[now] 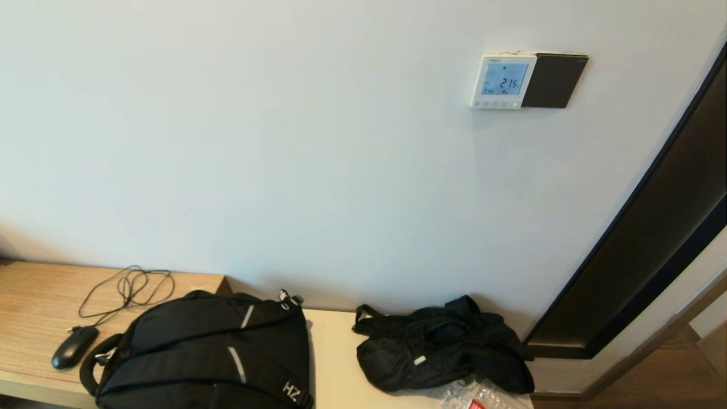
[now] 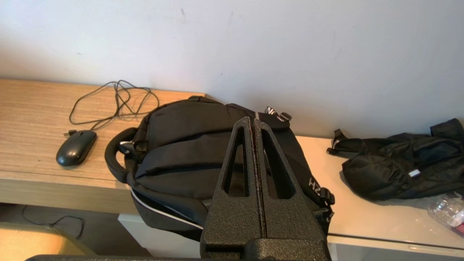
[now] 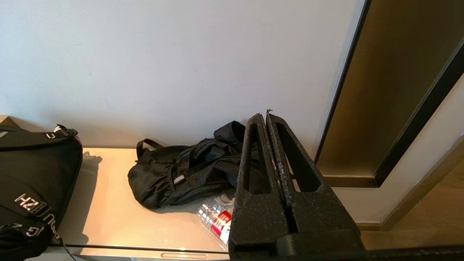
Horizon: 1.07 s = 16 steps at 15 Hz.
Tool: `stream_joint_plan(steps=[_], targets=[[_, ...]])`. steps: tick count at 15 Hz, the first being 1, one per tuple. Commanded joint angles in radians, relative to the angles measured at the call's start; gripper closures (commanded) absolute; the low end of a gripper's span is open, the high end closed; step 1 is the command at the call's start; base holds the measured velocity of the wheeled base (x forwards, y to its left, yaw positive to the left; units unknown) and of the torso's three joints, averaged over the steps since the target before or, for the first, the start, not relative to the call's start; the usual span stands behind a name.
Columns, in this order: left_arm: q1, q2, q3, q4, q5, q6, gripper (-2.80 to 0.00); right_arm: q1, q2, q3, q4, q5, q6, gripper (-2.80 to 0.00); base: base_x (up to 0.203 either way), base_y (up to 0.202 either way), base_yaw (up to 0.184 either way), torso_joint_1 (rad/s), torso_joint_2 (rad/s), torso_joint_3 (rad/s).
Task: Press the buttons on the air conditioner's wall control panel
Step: Turn off the central air conditioner
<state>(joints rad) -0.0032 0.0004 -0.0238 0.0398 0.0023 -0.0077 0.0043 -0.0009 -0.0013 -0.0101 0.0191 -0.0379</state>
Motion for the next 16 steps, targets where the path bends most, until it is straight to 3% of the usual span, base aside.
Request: stream_joint_plan(steps=[1,16], targets=[[0.0,0.0,0.001,0.0,0.001,0.0,0.0,0.0,0.002,0.0,-0.001,0.001,0.003,0.0,0.0,0.0,0.0,0.0,0.0,0.0],[0.0,0.0,0.001,0.0,0.001,0.0,0.0,0.0,0.002,0.0,-0.004,0.001,0.004,0.0,0.0,0.0,0.0,0.0,0.0,0.0]])
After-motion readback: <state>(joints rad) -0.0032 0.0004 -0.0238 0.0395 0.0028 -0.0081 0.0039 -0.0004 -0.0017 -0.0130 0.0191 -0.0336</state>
